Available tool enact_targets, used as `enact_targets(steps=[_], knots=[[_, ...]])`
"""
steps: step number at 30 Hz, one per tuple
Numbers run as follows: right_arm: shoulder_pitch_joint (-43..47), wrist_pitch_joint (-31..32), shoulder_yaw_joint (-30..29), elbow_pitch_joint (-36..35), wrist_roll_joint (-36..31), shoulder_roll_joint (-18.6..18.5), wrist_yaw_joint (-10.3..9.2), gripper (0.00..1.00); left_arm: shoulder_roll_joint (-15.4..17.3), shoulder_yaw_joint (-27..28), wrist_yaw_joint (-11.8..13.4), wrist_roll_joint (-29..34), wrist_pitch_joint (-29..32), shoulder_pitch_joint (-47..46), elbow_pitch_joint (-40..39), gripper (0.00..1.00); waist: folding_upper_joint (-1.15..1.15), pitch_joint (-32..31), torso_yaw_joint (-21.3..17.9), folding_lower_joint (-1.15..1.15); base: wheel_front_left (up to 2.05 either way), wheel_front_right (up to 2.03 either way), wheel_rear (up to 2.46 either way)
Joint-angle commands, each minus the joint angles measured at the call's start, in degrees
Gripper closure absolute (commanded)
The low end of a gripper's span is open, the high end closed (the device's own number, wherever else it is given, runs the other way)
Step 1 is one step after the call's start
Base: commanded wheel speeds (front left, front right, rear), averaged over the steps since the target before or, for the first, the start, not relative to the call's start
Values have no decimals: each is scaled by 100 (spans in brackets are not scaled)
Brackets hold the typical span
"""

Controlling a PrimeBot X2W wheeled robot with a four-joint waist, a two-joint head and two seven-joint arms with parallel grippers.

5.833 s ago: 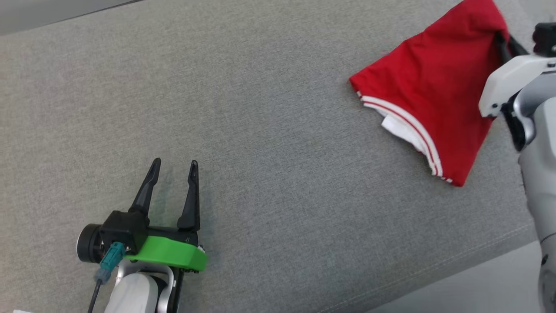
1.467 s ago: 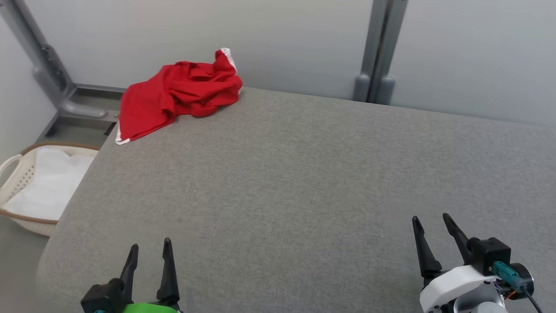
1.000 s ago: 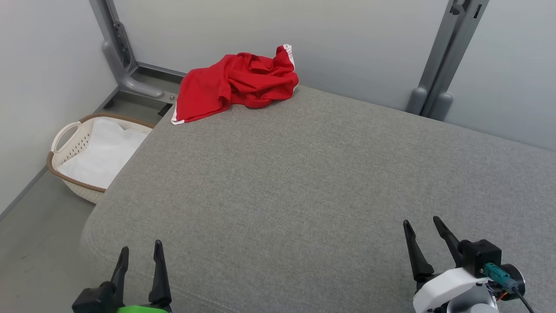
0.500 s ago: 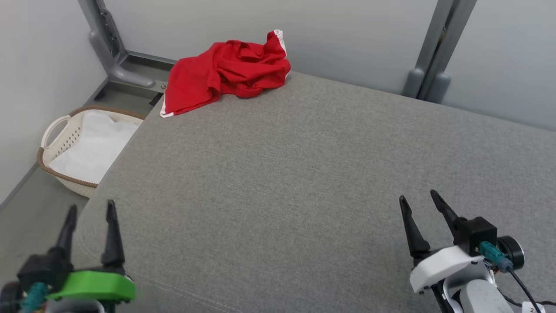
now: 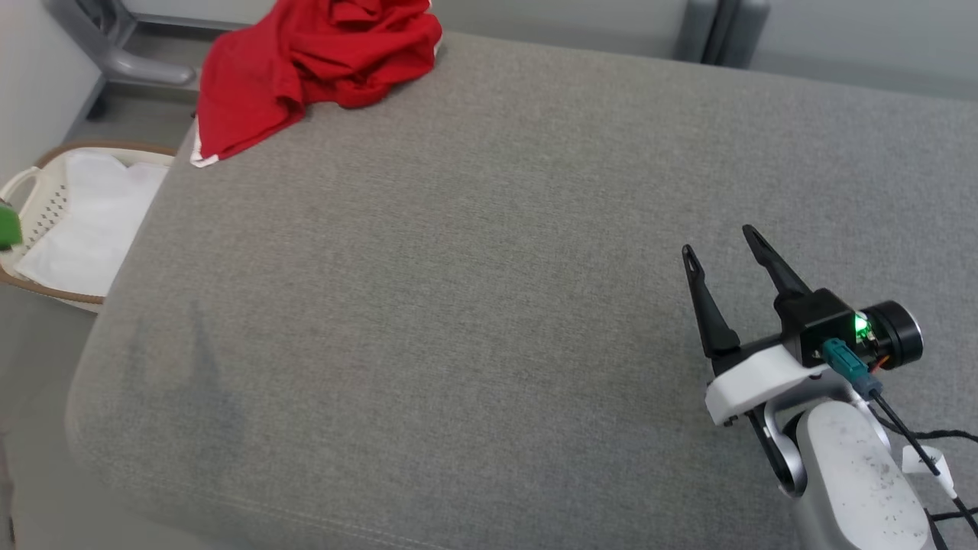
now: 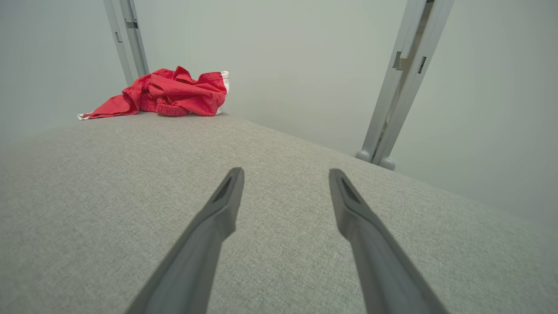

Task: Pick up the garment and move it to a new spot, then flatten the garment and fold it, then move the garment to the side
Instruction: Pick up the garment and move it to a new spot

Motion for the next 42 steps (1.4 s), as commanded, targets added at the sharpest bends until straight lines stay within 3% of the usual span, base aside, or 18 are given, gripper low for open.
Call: enact_targets(steps=[1,10,16,27,42], knots=[[-146,63,3,-130,-75,-28,-10,0,42,-35,-16,-87,23,-415,308,0,0,752,-564,0,0,0,0],[-460,406,-69,-842,-475,-24,-10,0,126,-329,-86,-431,55,-2011,2267,0,0,1701,-1017,0,0,0,0],[-555,541,-62,-1351,-539,-23,-10,0,65,-732,-101,-419,17,-2541,3327,0,0,2153,-1168,0,0,0,0],[-346,787,-187,-2189,-744,-23,-10,0,213,-1540,-102,-897,-1,-3073,4308,0,0,2668,-1288,0,0,0,0],[-231,867,-157,-2449,-837,-23,-10,0,517,-1612,-42,-1056,-187,-3662,5509,0,0,2872,-1668,0,0,0,0]])
